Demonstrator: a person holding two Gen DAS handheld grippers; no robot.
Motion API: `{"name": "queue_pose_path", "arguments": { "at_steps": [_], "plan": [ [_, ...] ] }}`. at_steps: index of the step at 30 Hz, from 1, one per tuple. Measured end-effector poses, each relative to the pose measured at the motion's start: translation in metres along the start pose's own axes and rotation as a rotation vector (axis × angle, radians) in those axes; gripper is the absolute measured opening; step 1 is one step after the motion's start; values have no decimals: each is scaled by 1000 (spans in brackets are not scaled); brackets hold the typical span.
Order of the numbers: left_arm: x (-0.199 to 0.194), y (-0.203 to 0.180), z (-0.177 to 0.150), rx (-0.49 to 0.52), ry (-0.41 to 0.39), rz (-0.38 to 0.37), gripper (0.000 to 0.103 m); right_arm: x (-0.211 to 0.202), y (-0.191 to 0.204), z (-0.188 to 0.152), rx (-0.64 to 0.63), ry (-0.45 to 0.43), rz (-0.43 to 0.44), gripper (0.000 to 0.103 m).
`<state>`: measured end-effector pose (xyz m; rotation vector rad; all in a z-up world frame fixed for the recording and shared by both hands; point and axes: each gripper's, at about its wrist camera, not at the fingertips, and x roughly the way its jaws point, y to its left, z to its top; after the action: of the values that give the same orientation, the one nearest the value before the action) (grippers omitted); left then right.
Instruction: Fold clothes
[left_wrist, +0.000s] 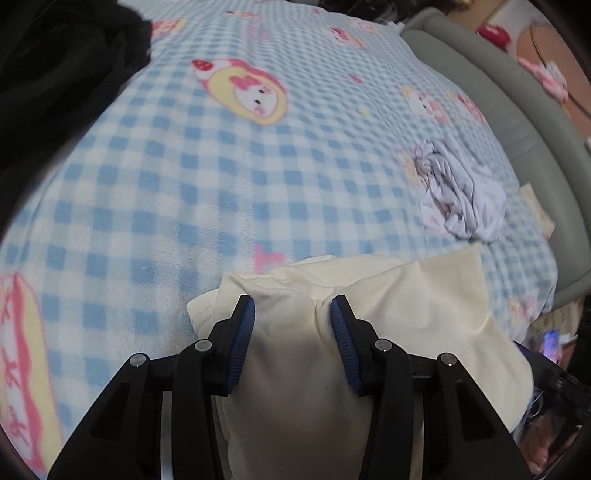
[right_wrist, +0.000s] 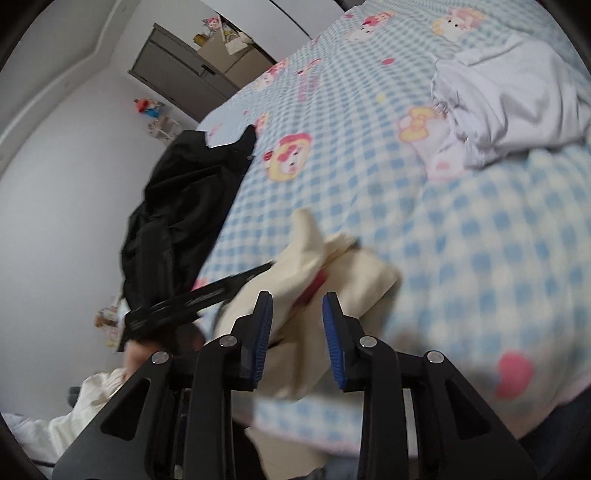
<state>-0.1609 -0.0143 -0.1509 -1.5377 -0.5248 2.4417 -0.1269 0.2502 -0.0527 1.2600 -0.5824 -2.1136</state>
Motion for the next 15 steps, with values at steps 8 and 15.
{"name": "queue_pose_path", "arguments": {
  "at_steps": [8, 15],
  "plan": [
    [-85, 3, -21, -14, -137, -188, 45, 12, -16, -10, 34, 55, -142, 29],
    [-46, 1, -37, -12, -38, -130, 45, -16, -3, -7, 13, -13, -88, 30]
  ]
}}
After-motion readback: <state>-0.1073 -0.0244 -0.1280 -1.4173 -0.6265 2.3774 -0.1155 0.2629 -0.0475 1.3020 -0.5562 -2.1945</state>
